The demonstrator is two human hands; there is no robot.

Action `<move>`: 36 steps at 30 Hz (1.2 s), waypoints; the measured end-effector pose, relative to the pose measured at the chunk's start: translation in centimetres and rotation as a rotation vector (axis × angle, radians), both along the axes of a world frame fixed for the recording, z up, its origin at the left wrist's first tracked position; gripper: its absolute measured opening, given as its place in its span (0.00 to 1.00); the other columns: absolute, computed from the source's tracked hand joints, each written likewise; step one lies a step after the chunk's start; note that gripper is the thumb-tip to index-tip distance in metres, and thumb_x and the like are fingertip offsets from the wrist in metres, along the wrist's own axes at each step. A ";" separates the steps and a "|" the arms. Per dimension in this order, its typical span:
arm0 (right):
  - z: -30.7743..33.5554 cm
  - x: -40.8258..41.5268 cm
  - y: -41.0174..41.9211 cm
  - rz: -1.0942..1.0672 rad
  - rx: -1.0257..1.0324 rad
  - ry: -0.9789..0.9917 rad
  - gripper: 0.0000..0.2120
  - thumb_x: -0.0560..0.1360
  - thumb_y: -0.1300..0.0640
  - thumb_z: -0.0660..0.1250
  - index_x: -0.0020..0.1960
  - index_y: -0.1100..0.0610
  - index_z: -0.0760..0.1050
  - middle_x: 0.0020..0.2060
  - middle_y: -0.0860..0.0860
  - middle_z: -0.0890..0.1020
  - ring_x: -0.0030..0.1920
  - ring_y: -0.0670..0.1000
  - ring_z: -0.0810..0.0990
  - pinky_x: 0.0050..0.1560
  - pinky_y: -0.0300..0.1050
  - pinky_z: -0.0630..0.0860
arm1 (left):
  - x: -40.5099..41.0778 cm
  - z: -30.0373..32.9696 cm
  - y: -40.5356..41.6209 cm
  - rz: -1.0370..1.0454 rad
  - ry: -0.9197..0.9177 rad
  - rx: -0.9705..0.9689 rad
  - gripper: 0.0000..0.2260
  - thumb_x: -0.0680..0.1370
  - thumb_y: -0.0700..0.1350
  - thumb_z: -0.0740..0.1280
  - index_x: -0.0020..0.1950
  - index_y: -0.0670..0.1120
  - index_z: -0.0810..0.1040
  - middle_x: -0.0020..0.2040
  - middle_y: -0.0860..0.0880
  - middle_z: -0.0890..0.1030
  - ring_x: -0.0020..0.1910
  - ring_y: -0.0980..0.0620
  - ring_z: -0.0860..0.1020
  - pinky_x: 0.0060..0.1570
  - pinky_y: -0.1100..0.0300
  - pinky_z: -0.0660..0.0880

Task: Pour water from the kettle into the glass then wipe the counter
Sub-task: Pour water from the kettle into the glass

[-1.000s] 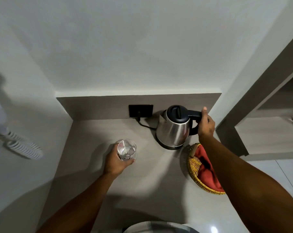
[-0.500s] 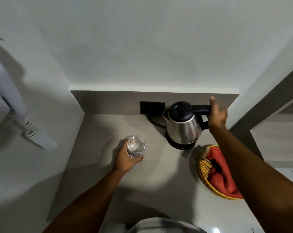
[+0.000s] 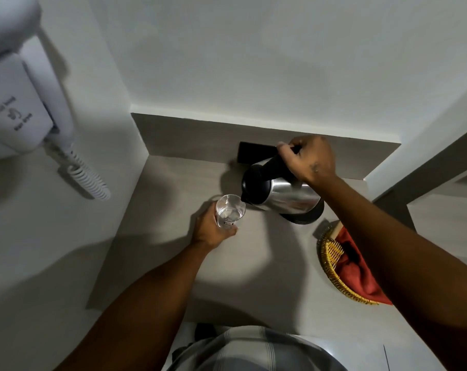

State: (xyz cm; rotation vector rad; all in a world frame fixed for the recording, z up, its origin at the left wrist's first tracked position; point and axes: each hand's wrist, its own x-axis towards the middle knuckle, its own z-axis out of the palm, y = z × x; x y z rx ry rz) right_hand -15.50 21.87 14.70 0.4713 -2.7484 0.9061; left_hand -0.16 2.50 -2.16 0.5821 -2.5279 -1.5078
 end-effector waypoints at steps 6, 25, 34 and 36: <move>0.6 0.6 -2.0 0.123 0.153 0.122 0.20 0.73 0.40 0.62 0.33 0.52 0.80 0.21 0.49 0.76 0.24 0.48 0.73 0.27 0.35 0.59 | 0.3 0.6 -0.1 -0.022 0.018 -0.009 0.35 0.58 0.41 0.84 0.63 0.48 0.78 0.50 0.56 0.79 0.48 0.55 0.79 0.42 0.81 0.68; 3.2 2.6 -6.1 0.340 0.410 0.305 0.22 0.72 0.41 0.61 0.27 0.55 0.75 0.18 0.49 0.67 0.22 0.50 0.64 0.38 0.41 0.60 | 0.5 1.3 0.1 -0.021 -0.038 -0.081 0.32 0.60 0.45 0.84 0.62 0.47 0.77 0.50 0.54 0.79 0.48 0.57 0.76 0.46 0.65 0.71; 3.5 3.1 -7.2 0.382 0.488 0.406 0.22 0.71 0.41 0.59 0.24 0.53 0.65 0.19 0.51 0.71 0.22 0.53 0.66 0.44 0.47 0.70 | 0.4 1.0 0.0 -0.010 -0.060 -0.052 0.33 0.60 0.44 0.84 0.62 0.46 0.77 0.51 0.52 0.81 0.48 0.56 0.77 0.39 0.78 0.68; 3.7 3.0 -7.3 0.382 0.499 0.421 0.23 0.71 0.41 0.58 0.24 0.54 0.66 0.20 0.51 0.72 0.23 0.53 0.67 0.44 0.47 0.71 | 0.4 0.9 0.0 -0.012 -0.059 -0.063 0.34 0.60 0.44 0.84 0.64 0.46 0.76 0.55 0.48 0.83 0.50 0.53 0.78 0.45 0.68 0.72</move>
